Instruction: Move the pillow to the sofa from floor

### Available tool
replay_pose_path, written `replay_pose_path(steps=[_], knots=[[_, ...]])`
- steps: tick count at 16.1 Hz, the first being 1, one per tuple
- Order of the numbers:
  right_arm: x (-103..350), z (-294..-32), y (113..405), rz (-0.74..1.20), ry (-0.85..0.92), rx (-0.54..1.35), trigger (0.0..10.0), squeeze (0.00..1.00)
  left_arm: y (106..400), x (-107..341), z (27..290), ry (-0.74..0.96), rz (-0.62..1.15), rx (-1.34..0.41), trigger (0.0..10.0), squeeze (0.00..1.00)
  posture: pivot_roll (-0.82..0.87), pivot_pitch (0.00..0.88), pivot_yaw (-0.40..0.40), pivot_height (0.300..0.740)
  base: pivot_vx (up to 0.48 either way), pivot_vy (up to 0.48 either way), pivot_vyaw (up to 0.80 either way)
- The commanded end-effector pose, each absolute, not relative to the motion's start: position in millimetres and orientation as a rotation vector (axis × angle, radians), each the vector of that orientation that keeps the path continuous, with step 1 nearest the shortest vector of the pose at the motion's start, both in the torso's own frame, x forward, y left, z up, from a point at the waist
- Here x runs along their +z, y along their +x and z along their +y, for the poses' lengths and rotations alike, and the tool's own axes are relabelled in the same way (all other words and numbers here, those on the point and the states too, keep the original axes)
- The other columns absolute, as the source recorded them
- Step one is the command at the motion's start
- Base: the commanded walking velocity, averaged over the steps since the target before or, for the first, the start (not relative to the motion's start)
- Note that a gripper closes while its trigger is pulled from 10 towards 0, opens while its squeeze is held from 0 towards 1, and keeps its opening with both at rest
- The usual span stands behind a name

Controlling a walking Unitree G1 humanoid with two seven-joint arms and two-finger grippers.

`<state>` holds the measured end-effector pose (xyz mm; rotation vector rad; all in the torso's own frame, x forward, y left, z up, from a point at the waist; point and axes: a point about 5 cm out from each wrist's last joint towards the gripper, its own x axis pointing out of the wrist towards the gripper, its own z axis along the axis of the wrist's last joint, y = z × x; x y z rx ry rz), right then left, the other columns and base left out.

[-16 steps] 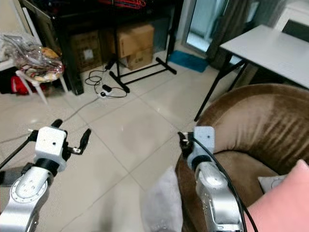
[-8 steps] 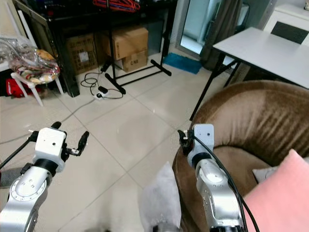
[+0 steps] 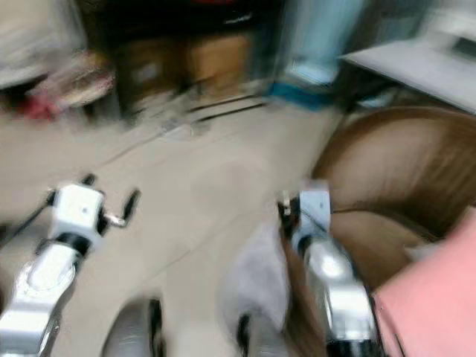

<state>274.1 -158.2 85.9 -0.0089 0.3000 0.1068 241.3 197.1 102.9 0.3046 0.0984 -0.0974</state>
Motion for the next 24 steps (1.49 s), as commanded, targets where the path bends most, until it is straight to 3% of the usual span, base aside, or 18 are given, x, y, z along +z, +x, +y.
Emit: replay_pose_path(steps=[1,16,24], knots=[[85,-154,274,0.312,-0.019,0.134,10.0,0.00,245,110,195,0.310,0.070,-0.096,10.0,0.18,0.03,0.000,-0.094,0.566,0.000,0.000,0.00],[76,-148,282,0.366,-0.094,0.161,10.0,0.00,243,111,202,0.291,0.063,-0.079,10.0,0.22,0.03,0.000,-0.104,0.566,0.000,0.000,0.00],[72,-151,280,0.386,-0.131,0.137,10.0,0.00,245,111,200,0.292,0.069,-0.107,10.0,0.22,0.01,0.000,-0.089,0.566,0.267,0.000,0.10]])
